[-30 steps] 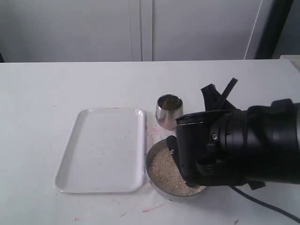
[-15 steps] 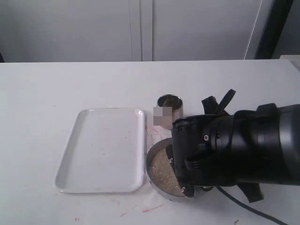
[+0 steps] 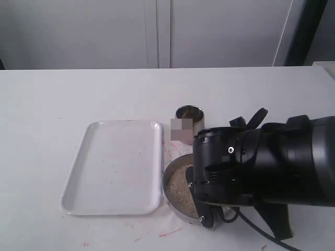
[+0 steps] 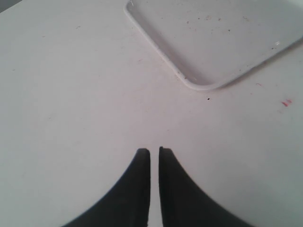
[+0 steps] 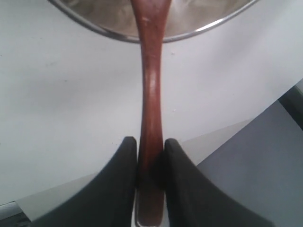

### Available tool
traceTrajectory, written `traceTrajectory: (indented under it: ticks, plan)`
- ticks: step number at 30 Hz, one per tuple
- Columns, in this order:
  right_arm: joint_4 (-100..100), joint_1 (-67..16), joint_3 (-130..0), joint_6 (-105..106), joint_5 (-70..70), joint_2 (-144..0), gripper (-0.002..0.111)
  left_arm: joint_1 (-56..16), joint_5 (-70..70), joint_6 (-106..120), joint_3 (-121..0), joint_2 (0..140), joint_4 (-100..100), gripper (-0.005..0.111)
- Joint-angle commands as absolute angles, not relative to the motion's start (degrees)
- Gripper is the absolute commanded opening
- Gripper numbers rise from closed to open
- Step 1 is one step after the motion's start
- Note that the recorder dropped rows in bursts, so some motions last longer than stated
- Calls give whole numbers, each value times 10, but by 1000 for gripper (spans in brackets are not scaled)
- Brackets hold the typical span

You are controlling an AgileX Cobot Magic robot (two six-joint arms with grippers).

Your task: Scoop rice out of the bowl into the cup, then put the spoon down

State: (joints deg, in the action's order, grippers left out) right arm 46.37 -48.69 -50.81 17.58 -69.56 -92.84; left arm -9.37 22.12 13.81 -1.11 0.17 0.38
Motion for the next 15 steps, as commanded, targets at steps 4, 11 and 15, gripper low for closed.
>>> traceTrajectory:
  ticks: [4,11,15]
  plan:
    - [446,-491,-506,157,-700,-927,0,-95,240,135,-6,0,3,14]
    - [446,-491,-506,123,-700,-927,0,-95,240,135,-6,0,3,14]
    - [446,-491,-506,112,-700,-927,0,-95,240,135,-6,0,3,14]
